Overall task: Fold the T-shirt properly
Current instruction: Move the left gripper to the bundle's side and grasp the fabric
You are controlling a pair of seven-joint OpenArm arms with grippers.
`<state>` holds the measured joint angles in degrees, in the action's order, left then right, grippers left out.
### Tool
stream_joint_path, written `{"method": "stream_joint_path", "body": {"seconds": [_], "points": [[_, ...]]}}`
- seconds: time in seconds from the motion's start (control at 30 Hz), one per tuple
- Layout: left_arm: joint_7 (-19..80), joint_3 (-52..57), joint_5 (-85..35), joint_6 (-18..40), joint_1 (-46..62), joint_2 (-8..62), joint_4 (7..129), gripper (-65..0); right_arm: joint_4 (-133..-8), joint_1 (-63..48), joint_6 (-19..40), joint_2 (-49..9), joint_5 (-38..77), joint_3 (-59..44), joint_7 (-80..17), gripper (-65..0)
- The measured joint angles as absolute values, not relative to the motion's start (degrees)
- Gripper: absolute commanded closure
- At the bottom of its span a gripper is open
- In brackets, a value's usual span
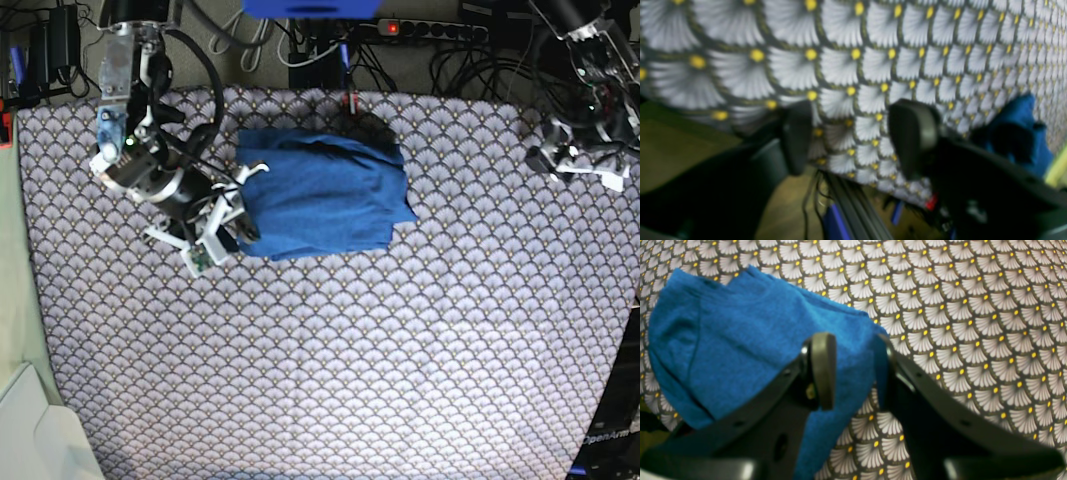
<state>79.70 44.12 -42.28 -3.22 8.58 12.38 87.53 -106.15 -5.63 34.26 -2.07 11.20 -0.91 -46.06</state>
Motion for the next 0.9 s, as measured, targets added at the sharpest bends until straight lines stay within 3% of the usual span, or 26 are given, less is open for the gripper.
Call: {"method": "stream_joint_path", "body": {"seconds": [0.27,0.57,0.7,0.9], "points": [[80.2,36.1,-59.53,-2.81,7.88,12.25,87.24,-42.9,-106.15,-5.78,34.28,-2.07,11.22,-0.84,-46.13,-21.1],[79.72,29.02,-62.19,-2.66,0.03,8.1,84.77,-43.1,-106.04,-8.23,34.46,-2.07,10.98,0.86,-46.44,-21.1],[79.48,26.11,-64.18,-2.5,-2.7,6.35,82.39,-49.5,-106.08,-8.19,34.46,-2.07,11.22,0.64,-45.87,-21.1],[79.61,19.55,-64.55,-2.52,-2.5,7.42,81.25,-50.2,-106.13,-8.19,34.46,-3.68,11.31,0.64,-46.09,-21.1]]}}
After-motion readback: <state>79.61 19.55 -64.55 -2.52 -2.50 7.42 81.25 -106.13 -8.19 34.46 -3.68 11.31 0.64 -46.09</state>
